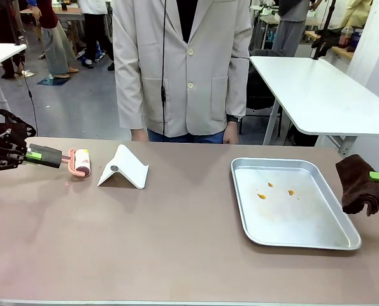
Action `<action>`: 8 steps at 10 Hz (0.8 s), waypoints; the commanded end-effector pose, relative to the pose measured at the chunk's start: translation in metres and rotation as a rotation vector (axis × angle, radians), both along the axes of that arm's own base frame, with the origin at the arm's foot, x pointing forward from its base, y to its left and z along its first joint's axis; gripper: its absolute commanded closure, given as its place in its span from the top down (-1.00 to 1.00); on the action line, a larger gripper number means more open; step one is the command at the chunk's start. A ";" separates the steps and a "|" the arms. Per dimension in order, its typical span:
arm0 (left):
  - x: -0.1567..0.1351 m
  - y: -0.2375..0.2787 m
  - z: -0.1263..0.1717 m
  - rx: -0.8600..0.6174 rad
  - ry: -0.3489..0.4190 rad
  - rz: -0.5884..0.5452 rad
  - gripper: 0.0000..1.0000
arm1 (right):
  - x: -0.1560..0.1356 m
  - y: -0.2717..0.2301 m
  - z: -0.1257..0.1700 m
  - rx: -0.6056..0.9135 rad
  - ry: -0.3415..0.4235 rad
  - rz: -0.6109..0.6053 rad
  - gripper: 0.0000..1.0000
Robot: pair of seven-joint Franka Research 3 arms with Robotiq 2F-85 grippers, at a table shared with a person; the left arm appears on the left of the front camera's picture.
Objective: Clean the surface of the table.
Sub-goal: If a person points to the right, clean the right side of the table with your right hand, and if they point to the left, clean the left side with your left hand.
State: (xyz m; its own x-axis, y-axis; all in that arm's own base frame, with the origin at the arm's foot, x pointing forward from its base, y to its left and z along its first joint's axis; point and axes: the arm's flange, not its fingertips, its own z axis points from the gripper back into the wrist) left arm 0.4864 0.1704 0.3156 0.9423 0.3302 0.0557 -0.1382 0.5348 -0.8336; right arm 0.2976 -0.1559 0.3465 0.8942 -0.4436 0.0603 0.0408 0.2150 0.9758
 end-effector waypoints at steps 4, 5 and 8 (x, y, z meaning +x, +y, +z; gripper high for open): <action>-0.083 0.027 0.111 -0.201 -0.299 -0.083 -0.67 | 0.000 -0.001 0.004 0.004 0.001 -0.005 -1.00; -0.120 0.040 0.124 -0.246 -0.276 -0.141 -0.67 | 0.000 -0.001 0.004 0.004 0.001 -0.005 -1.00; -0.217 0.074 0.120 -0.269 -0.225 -0.210 -0.67 | 0.000 -0.001 0.004 0.004 0.001 -0.005 -1.00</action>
State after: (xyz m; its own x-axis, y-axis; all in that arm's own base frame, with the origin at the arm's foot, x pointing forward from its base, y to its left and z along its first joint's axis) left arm 0.2841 0.2336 0.4470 0.9641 0.1768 0.1979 0.1453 0.2721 -0.9512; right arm 0.2975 -0.1560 0.3462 0.8940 -0.4440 0.0595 0.0418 0.2150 0.9757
